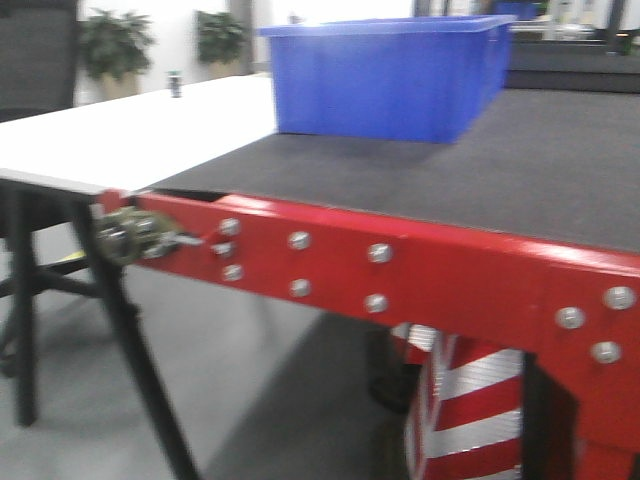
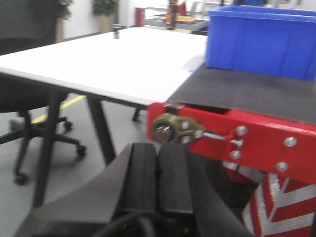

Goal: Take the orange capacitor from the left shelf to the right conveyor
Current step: 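Turn and drive the base up to the red-framed conveyor, then lower the held capacitor onto the metal tray on the conveyor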

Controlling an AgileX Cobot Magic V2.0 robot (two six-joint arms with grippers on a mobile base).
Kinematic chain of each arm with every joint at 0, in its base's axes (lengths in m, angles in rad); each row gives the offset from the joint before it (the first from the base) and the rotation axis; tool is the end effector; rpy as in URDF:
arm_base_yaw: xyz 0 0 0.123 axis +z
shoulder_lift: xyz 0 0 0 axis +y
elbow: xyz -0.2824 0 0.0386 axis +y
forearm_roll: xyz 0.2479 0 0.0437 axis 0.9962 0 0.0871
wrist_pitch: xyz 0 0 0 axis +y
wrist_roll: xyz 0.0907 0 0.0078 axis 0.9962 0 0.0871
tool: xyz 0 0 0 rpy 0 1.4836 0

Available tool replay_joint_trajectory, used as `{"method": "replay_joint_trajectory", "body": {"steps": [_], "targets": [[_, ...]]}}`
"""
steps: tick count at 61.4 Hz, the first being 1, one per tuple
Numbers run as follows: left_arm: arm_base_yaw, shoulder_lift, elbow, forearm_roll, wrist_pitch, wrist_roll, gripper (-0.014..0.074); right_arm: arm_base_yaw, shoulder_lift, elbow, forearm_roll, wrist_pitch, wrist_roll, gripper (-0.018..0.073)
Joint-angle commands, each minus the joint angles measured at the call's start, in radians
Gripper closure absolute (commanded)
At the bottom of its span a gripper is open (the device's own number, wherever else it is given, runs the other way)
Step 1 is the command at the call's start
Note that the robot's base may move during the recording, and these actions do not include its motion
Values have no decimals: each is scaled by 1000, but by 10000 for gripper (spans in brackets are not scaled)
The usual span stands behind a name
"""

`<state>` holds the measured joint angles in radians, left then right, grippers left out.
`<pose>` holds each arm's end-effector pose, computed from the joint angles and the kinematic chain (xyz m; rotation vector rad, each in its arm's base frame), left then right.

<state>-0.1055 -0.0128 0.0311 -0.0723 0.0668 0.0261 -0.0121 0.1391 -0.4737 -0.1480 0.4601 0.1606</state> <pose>0.0565 -0.0064 0.1972 0.0505 1.5690 -0.1229 0.0362 -0.0064 0.3199 0.0828 1.6027 -0.0404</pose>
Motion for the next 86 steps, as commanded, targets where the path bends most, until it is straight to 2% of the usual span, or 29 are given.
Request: {"method": "replay_joint_trajectory", "body": {"steps": [1, 14, 27, 86], "targets": [[2, -11, -3, -2, -87, -2, 723, -5, 14, -33, -16, -85, -4, 493], [2, -11, -3, -2, -87, -2, 723, -5, 14, -33, -16, -85, -4, 493], [34, -11, -3, -2, -87, -2, 723, -5, 14, -33, -16, -85, -4, 493], [34, -11, -3, -2, -87, -2, 723, -5, 14, -33, -16, -85, -4, 493]]}}
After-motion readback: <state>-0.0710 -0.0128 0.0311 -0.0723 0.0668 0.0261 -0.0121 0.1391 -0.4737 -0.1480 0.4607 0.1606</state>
